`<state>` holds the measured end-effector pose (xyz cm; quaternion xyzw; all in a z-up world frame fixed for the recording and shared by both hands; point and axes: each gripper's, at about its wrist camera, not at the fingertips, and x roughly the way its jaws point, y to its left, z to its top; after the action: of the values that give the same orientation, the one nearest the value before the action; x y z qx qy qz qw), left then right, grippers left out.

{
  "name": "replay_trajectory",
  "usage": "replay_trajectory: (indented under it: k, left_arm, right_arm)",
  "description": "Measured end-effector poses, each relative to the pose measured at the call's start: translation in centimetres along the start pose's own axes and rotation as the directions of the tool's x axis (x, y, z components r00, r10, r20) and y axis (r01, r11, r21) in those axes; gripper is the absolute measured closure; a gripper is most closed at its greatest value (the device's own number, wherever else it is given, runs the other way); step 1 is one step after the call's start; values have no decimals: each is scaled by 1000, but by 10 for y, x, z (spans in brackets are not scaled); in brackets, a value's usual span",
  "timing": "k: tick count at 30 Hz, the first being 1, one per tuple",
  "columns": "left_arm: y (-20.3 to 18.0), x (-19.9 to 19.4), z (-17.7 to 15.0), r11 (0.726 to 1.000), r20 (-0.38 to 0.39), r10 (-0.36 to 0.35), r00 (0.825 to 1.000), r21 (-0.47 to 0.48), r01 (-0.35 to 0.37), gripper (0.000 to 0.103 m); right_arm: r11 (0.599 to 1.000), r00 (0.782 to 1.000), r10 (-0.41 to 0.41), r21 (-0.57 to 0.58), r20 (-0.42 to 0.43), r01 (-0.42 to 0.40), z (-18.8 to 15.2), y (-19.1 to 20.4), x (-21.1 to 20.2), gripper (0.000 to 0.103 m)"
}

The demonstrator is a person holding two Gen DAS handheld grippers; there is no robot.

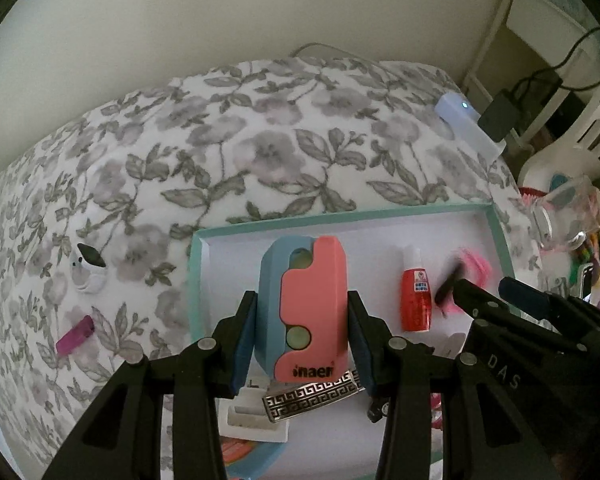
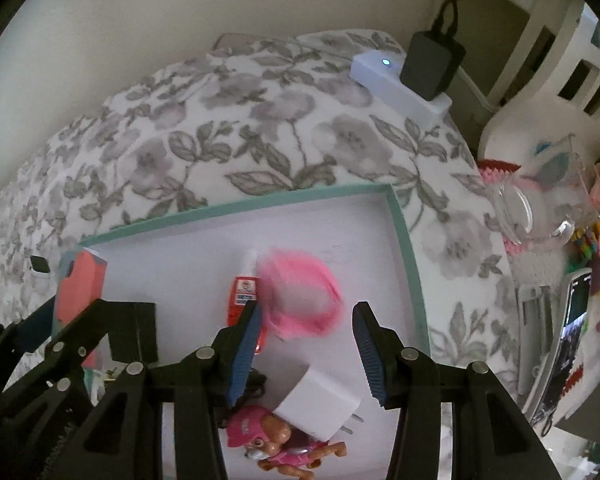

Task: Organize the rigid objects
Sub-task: 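Carry case and pink band into the tray and open both tools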

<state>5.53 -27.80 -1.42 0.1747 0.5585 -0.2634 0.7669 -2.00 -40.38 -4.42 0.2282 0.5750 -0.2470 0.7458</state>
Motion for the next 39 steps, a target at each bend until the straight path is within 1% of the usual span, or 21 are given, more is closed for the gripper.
replay_trajectory:
  k: [9, 10, 11, 12, 13, 16, 18, 20, 21, 22, 23, 25, 26, 28, 33, 35, 39]
  left_arm:
    - [-4, 9, -1, 1000, -23, 4, 1000, 7, -3, 58]
    - [-4, 9, -1, 1000, -21, 1, 1000, 6, -1, 56]
    - [-4, 8, 0, 1000, -20, -1, 1000, 5, 2, 48]
    - [-4, 7, 0, 1000, -16, -5, 1000, 1, 5, 44]
    - [-3, 5, 1, 1000, -13, -7, 1000, -3, 7, 39]
    - [-1, 2, 2, 1000, -7, -9, 1000, -13, 9, 38]
    - [0, 1, 3, 1000, -5, -6, 1000, -24, 6, 38]
    - [4, -1, 4, 999, -3, -5, 1000, -37, 5, 37]
    - [6, -2, 5, 999, -3, -4, 1000, -46, 4, 36]
    - [9, -3, 6, 998, -2, 1, 1000, -55, -1, 33]
    - [12, -3, 6, 998, -1, 6, 1000, -63, -6, 30]
    - [19, -4, 7, 996, 1, 21, 1000, -86, -21, 30]
    - [23, -4, 7, 994, 1, 34, 999, -100, -34, 27]
    - [32, -3, 7, 990, -3, 56, 998, -126, -56, 18]
    - [52, 1, 6, 979, -15, 102, 995, -178, -103, 17]
    - [59, 2, 6, 973, -20, 116, 993, -199, -118, 8]
    - [76, 2, 5, 962, -28, 123, 992, -243, -126, 8]
  right_arm:
    - [1000, 1000, -6, -2, -18, 6, 0, 0, 5, 52]
    - [1000, 1000, -9, -4, -17, 9, 0, 0, 5, 52]
    - [1000, 1000, -11, -5, -16, 11, 0, 0, 4, 52]
    - [1000, 1000, -13, -7, -15, 13, 0, 1, 4, 52]
    - [1000, 1000, -18, -7, -14, 18, 0, 1, 4, 51]
    - [1000, 1000, -20, -2, -10, 20, 1, 0, 3, 46]
    - [1000, 1000, -19, -2, -4, 19, 1, 1, 1, 45]
    - [1000, 1000, -25, -5, 4, 25, 1, 2, -1, 34]
    - [1000, 1000, -26, -6, 8, 26, 2, 2, -3, 33]
    - [1000, 1000, -26, -8, 12, 26, 2, 3, -4, 33]
    - [1000, 1000, -25, -11, 15, 25, 2, 4, -5, 33]
    - [999, 999, -29, -18, 18, 29, 3, 7, -5, 31]
    - [999, 999, -32, -22, 20, 33, 2, 8, -5, 26]
    - [999, 999, -36, -29, 25, 37, 2, 11, -6, 22]
    - [999, 999, -28, -35, 39, 30, 2, 17, -7, 20]
    - [999, 999, -27, -38, 45, 29, 3, 19, -7, 11]
    - [998, 998, -19, -52, 58, 22, 4, 27, -9, 11]
